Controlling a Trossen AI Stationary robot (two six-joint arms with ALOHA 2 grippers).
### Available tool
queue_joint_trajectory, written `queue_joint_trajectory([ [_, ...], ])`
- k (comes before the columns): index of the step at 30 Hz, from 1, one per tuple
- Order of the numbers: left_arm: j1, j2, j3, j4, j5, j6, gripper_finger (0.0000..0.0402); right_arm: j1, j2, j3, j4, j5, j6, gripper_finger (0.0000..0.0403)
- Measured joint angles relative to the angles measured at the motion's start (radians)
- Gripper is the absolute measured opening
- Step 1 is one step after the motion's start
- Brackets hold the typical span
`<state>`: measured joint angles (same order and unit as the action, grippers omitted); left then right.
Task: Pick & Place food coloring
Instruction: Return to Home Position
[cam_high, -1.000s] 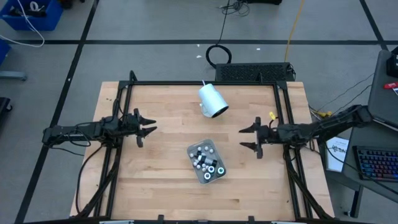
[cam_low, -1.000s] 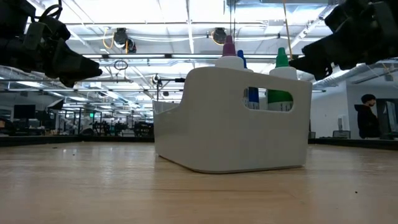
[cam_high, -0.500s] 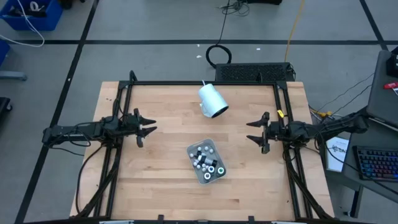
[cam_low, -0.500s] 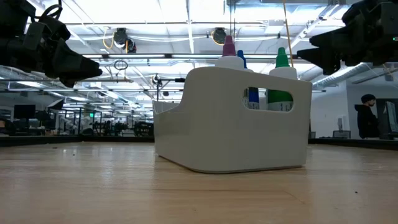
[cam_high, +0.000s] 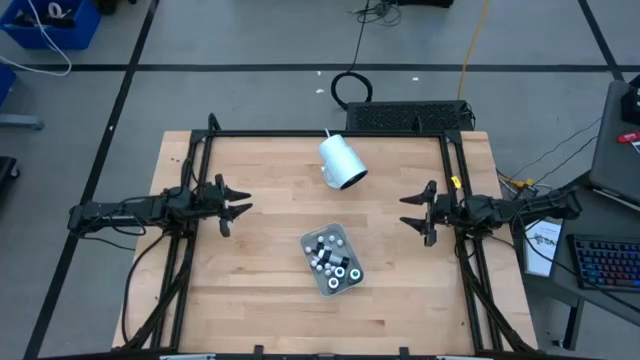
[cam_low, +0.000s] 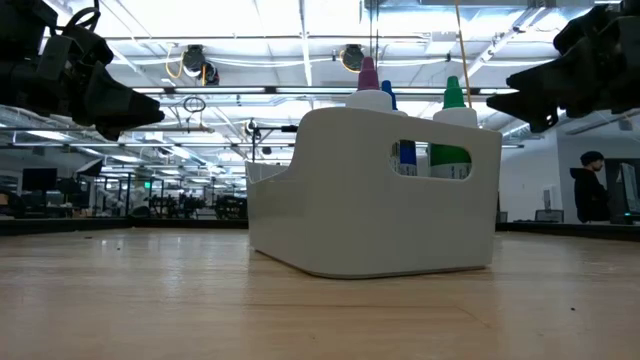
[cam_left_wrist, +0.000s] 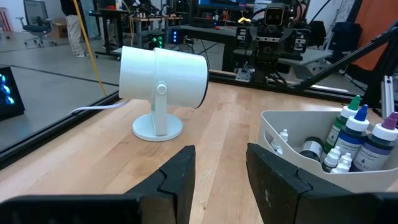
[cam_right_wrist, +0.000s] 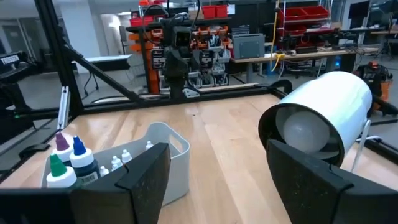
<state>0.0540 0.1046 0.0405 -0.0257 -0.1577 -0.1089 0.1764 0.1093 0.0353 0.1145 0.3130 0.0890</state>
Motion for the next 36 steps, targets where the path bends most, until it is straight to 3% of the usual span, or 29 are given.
queue_joint_trajectory([
  [36, 0.0, 0.0, 0.0, 0.0, 0.0, 0.0, 0.0147, 0.0, 0.0, -0.002, 0.0, -0.001, -0.023, 0.0254],
])
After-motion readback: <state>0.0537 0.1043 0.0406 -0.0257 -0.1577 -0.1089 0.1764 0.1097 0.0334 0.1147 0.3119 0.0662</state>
